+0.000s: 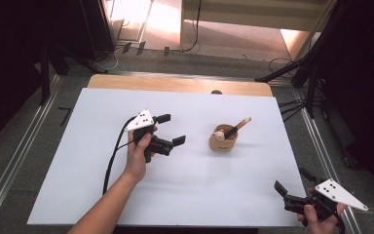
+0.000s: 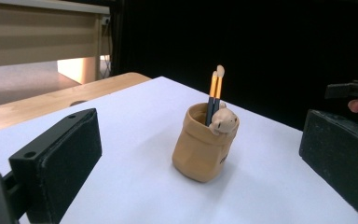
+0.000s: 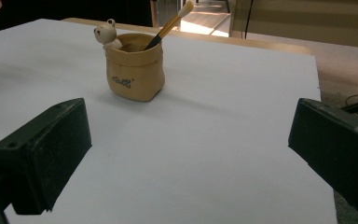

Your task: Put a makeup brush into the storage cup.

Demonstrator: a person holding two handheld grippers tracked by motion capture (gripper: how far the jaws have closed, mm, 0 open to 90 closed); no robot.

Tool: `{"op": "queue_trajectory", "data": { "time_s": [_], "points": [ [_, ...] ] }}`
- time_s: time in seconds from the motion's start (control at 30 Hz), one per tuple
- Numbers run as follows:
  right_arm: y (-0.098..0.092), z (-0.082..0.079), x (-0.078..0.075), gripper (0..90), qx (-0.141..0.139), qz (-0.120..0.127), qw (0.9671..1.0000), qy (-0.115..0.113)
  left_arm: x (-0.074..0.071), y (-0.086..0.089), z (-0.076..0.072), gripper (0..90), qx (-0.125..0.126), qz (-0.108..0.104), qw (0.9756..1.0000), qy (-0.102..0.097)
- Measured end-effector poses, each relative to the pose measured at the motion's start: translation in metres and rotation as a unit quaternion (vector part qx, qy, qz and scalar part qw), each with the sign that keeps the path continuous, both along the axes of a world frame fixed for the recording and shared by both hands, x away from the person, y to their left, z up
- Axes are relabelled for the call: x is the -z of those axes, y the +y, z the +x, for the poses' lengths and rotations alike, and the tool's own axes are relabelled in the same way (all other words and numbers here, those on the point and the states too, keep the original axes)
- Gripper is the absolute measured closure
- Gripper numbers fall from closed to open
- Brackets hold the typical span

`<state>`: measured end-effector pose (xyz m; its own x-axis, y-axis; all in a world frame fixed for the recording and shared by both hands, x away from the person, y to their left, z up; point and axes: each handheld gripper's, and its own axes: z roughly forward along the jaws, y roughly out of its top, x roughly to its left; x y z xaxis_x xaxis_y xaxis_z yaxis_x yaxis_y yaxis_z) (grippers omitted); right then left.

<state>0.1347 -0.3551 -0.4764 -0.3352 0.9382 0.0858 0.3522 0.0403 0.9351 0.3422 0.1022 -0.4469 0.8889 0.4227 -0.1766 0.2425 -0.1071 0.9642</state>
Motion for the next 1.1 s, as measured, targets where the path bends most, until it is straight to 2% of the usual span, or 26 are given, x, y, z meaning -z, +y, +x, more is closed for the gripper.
{"op": "queue_trajectory", "data": {
  "time_s": [0.1,0.3,0.5,0.67,0.77,1.1],
  "points": [
    [0.0,0.0,0.0,0.0,-0.001,-0.002,1.0,-0.001,0.001,0.01,-0.003,0.0,-0.01,0.009,0.9999,-0.007],
    [0.0,0.0,0.0,0.0,0.0,-0.003,1.0,-0.001,0.004,0.027,-0.011,0.0,-0.023,0.008,0.9997,-0.008],
    [0.0,0.0,0.0,0.0,0.0,-0.002,1.0,-0.001,0.008,0.044,-0.02,0.0,-0.03,0.025,0.9992,-0.01],
    [0.0,0.0,0.0,0.0,0.0,-0.002,1.0,-0.001,0.009,0.061,-0.027,0.0,-0.041,0.027,0.9987,-0.009],
    [0.001,0.0,0.0,0.0,0.0,-0.001,1.0,-0.001,0.011,0.069,-0.033,0.0,-0.05,0.04,0.9978,-0.015],
    [0.002,0.0,0.0,0.0,0.001,0.0,1.0,-0.001,0.011,0.095,-0.047,0.0,-0.073,0.027,0.9969,-0.01]
  ]
}}
